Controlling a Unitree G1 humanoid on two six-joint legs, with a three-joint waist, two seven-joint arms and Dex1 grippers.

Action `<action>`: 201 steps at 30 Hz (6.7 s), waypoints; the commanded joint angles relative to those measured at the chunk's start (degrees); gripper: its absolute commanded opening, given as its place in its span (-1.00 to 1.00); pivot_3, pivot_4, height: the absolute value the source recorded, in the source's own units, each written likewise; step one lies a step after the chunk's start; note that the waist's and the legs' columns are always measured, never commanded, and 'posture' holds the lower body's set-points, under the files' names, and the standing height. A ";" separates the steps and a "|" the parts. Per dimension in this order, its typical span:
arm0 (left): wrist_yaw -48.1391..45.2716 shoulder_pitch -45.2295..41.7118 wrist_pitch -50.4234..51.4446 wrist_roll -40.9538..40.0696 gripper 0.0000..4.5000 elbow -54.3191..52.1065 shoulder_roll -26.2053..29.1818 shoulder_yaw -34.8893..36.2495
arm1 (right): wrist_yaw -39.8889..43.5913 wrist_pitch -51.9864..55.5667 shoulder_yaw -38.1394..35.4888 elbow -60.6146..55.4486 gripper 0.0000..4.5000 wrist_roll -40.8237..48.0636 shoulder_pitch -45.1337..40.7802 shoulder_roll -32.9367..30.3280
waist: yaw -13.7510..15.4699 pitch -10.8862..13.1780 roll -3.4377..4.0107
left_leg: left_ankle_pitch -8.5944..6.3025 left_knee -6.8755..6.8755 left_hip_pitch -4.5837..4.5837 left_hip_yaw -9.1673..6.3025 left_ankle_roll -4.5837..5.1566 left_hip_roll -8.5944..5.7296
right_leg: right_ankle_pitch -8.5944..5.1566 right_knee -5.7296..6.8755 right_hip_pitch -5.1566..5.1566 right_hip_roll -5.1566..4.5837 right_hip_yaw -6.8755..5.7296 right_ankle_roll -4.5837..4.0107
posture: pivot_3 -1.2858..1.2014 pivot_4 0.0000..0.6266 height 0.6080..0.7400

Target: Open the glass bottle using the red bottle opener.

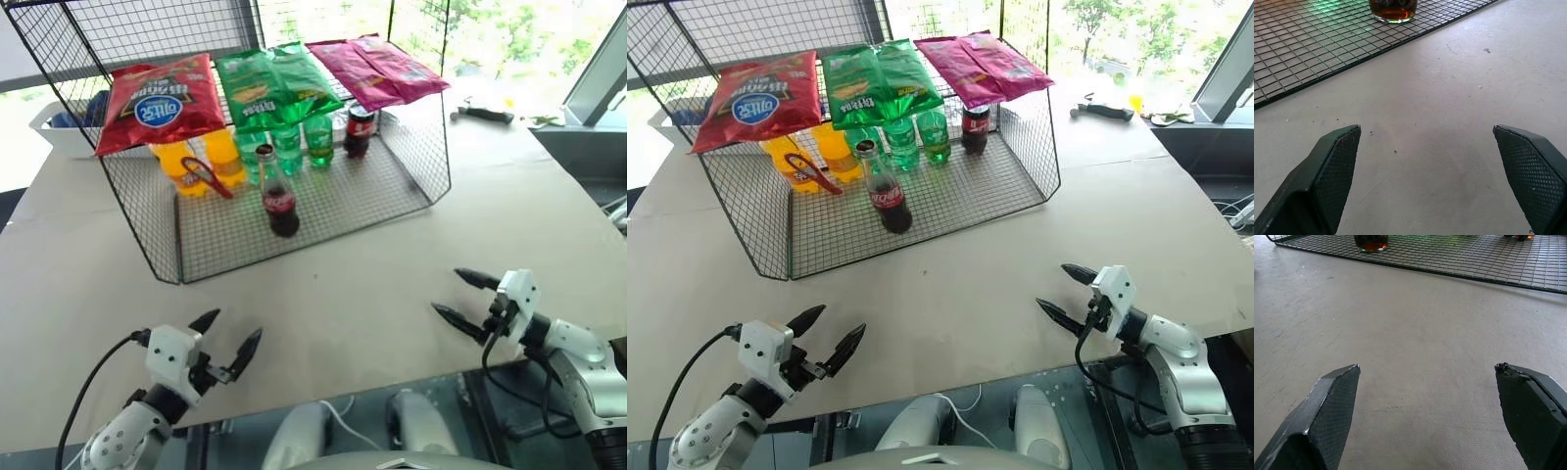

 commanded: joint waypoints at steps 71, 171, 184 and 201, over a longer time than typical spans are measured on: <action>24.82 -54.02 -0.70 5.25 1.00 24.86 -5.28 4.38 | -14.84 24.11 14.02 -32.34 0.97 9.66 -21.29 13.46 | 0.09 -0.08 -0.16 | 0.20 0.02 -0.15 -0.33 -0.35 -0.22 | 0.03 0.08 -0.18 -0.02 -0.18 0.00 | 0.03 -0.52 1.00; -17.52 -44.12 42.69 -47.26 -1.00 14.76 -5.95 -9.05 | -22.48 81.87 7.22 -19.14 -0.17 45.32 -37.92 13.72 | -0.22 -0.01 -0.11 | 0.20 -0.05 -0.25 -0.31 -0.34 -0.25 | 0.02 0.00 -0.28 -0.03 -0.13 -0.03 | 0.03 -0.52 1.00; -21.29 -43.79 43.15 -44.14 -1.00 14.63 -3.61 -10.79 | -25.19 84.07 6.22 -20.24 -0.97 45.03 -36.44 12.37 | -0.17 0.00 -0.09 | 0.20 -0.06 -0.25 -0.31 -0.33 -0.23 | 0.02 -0.01 -0.29 -0.02 -0.13 -0.03 | 0.03 -0.52 1.00; -6.04 -38.08 15.42 -15.76 0.98 4.42 -4.82 -4.73 | -22.83 59.49 -0.33 -20.63 -1.00 24.79 -19.67 -1.40 | 0.08 0.04 -0.10 | 0.19 -0.08 -0.27 -0.24 -0.33 -0.20 | 0.02 -0.08 -0.29 -0.07 -0.08 -0.01 | 0.03 -0.52 1.00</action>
